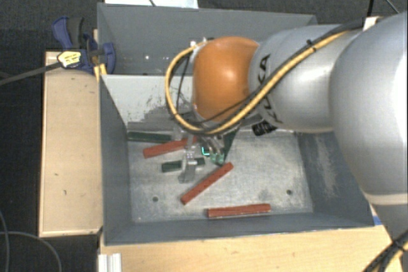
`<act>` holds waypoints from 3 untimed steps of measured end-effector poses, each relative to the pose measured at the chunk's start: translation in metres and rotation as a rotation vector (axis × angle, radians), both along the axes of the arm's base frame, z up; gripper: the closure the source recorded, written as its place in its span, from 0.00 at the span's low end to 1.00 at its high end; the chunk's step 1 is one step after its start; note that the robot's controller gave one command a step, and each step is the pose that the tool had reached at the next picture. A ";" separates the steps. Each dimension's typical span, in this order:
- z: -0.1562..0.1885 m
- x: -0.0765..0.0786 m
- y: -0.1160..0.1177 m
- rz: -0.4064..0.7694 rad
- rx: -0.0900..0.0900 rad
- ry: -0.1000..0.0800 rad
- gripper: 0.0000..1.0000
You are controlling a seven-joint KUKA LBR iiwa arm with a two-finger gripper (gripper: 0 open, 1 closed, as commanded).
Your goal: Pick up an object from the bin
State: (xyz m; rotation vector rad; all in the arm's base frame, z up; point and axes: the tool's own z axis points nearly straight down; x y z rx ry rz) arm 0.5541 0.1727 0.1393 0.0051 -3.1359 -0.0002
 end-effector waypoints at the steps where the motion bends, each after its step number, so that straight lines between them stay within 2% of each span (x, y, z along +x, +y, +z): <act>1: -0.072 0.002 -0.027 -0.026 0.000 -0.004 0.00; 2: -0.037 -0.010 -0.019 -0.011 0.003 -0.010 0.00; 3: -0.039 -0.001 -0.028 -0.065 0.002 -0.012 0.00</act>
Offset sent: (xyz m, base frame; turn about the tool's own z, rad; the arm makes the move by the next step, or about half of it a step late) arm 0.0026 -0.0255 -0.0693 0.0224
